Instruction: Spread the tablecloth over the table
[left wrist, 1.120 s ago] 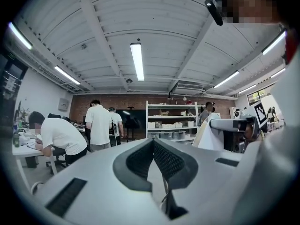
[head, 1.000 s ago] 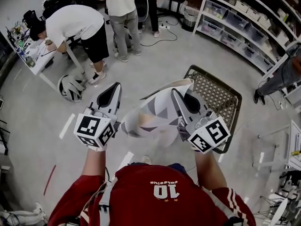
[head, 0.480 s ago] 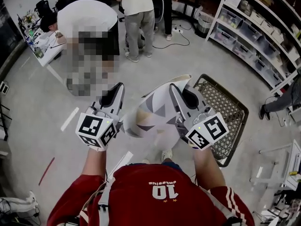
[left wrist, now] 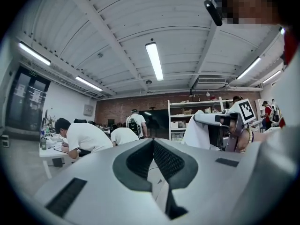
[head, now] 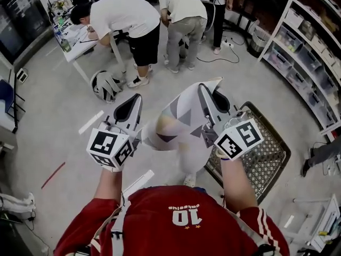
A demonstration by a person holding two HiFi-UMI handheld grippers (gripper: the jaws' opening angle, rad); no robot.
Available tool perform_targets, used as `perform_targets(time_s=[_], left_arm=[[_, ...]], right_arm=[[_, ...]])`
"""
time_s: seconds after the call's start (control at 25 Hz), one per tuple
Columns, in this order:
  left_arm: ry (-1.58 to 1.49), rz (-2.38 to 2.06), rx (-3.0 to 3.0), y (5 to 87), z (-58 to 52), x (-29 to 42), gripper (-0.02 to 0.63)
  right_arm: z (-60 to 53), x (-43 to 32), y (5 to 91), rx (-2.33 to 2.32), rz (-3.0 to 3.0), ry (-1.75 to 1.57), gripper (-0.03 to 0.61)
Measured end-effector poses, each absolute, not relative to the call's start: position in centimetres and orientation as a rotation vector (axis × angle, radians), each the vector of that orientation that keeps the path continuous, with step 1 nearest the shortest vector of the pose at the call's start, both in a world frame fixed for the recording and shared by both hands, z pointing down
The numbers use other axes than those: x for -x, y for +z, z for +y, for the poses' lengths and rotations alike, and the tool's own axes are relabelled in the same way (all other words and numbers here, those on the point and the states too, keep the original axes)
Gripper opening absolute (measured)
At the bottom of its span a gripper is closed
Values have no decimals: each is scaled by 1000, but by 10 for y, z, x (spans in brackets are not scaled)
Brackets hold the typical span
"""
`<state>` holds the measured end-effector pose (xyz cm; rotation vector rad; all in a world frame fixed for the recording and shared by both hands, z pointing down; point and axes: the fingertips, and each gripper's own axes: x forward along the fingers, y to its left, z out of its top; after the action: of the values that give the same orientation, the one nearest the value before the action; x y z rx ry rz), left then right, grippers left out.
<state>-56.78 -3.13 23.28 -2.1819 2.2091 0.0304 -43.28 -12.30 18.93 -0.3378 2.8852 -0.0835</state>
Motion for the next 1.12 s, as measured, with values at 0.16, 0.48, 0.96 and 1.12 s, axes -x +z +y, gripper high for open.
perform_targets(time_s=[0.16,0.48,0.96,1.12], left_arm=[[22,2276,2117,234,-43,567,6],[26,2374,2018,228,-83,575,6],[25,2364,2064,260,-138,582,6],[5,2301,2146,251,-184,533,8]], right_arm=[[-152,435,171,260,2853,-99,14],[-218,453,119,125,2803,-76,14],[-258,445,139,75,2886,176,14],[-287,384,146,115,2932,168,14]])
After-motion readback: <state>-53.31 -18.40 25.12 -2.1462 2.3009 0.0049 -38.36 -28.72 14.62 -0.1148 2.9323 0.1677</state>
